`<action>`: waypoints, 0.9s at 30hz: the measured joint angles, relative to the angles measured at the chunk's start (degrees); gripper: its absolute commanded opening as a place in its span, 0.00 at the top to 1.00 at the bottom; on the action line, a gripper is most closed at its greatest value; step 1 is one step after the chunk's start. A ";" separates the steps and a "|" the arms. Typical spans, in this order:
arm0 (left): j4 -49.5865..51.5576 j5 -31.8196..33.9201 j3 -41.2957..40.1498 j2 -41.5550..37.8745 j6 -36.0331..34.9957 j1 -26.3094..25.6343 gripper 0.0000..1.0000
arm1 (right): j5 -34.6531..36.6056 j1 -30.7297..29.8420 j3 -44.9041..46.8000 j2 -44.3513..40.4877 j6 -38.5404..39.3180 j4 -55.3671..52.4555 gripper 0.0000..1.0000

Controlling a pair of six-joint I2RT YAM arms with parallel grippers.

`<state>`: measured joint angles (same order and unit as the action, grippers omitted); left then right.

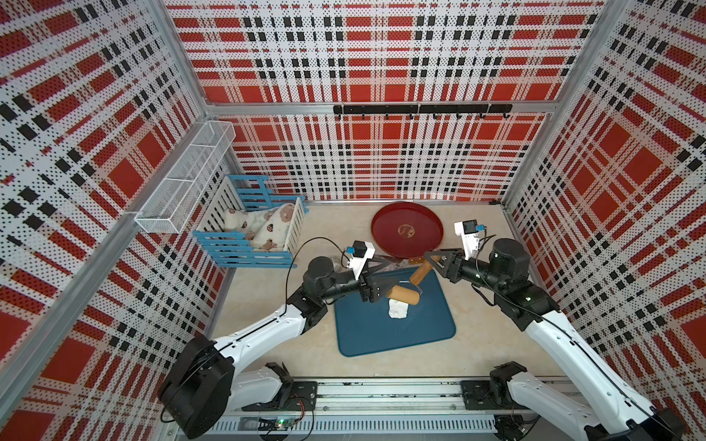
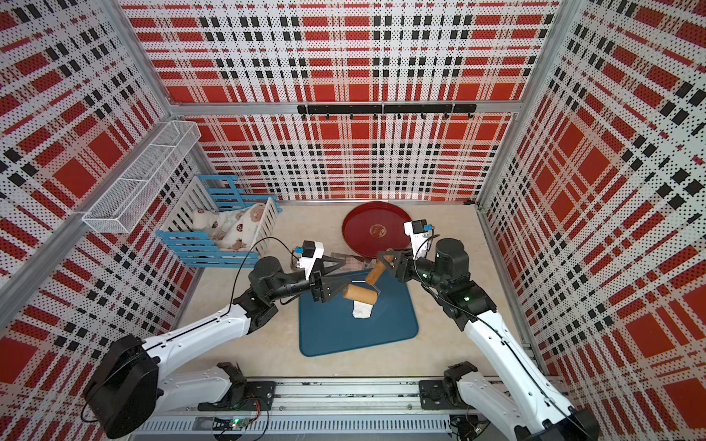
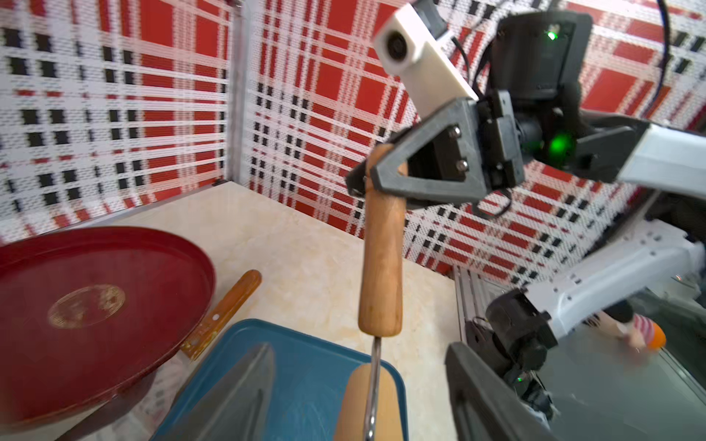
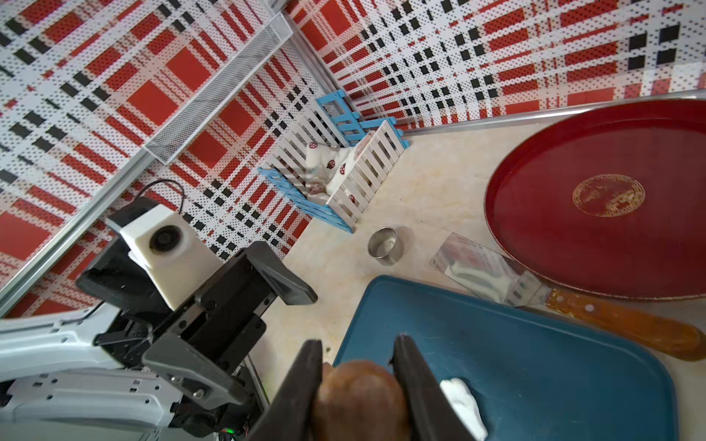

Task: Roll out the dumpling wrappers from the dough
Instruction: Pick up the rolling pin from the center of the board.

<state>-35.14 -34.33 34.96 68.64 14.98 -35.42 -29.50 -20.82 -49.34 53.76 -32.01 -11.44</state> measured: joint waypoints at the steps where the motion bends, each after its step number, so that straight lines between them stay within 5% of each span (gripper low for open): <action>1: -0.07 2.64 -0.63 -0.94 0.15 0.24 0.13 | 1.31 0.00 -0.44 0.63 -0.70 -1.05 1.00; 6: 0.42 15.93 -2.99 -5.16 -0.68 -0.39 0.09 | 7.87 0.00 -2.56 4.96 -4.70 -5.33 1.00; 12: 3.30 30.53 -1.49 -4.61 -7.67 -7.72 0.08 | 13.27 0.00 -3.43 9.97 -8.85 -9.05 1.00; 27: 8.31 45.33 12.39 15.89 -16.70 -22.67 0.11 | 17.00 0.00 -3.43 11.23 -15.41 -10.27 1.00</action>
<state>-26.83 11.00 47.35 84.53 -1.72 -58.08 -12.49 -20.82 -52.77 64.99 -47.42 -21.71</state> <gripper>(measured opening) 0.901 0.321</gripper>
